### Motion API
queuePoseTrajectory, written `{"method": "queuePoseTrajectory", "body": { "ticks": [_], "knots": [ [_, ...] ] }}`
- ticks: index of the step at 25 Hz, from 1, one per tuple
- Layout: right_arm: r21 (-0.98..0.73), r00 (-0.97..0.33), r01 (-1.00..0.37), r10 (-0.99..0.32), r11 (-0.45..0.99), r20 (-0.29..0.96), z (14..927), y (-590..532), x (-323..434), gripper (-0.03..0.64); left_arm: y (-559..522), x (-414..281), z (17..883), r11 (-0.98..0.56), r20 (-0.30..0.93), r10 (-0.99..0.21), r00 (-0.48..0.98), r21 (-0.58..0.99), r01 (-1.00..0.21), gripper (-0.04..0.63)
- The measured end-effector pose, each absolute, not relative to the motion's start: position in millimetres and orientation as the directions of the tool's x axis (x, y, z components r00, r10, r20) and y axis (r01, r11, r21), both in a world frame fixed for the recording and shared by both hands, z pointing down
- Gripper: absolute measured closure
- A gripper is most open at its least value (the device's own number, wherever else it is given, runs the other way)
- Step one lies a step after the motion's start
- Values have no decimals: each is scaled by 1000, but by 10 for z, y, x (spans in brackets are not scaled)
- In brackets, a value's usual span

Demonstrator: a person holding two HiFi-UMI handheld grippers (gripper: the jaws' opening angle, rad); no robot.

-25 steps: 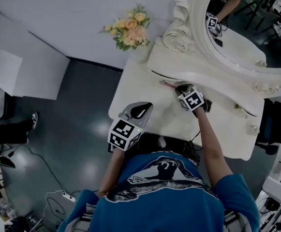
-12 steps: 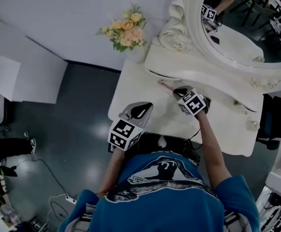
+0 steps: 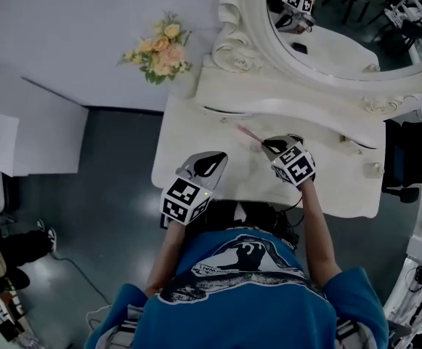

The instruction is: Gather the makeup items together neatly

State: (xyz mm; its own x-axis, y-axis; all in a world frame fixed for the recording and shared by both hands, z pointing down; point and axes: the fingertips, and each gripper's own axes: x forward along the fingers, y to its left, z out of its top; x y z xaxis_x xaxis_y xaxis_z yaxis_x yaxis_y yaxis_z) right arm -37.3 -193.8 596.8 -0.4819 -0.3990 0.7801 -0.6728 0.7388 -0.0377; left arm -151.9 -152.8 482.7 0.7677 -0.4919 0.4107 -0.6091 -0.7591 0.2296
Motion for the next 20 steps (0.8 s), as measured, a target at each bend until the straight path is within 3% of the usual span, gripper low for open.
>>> {"method": "queuePoseTrajectory", "body": {
  "ticks": [9,20],
  "knots": [
    [-54,-358,-865,-537,499,764,5903,-1629,694,583,-1396,-874,4855,-831,422,-371,827,245,-499,580],
    [-63,-179,-975,-580,214,795,6202,-1179,1944,583,-1224,-228,4883,-846,451,-335,827,242,-474,580]
  ]
}}
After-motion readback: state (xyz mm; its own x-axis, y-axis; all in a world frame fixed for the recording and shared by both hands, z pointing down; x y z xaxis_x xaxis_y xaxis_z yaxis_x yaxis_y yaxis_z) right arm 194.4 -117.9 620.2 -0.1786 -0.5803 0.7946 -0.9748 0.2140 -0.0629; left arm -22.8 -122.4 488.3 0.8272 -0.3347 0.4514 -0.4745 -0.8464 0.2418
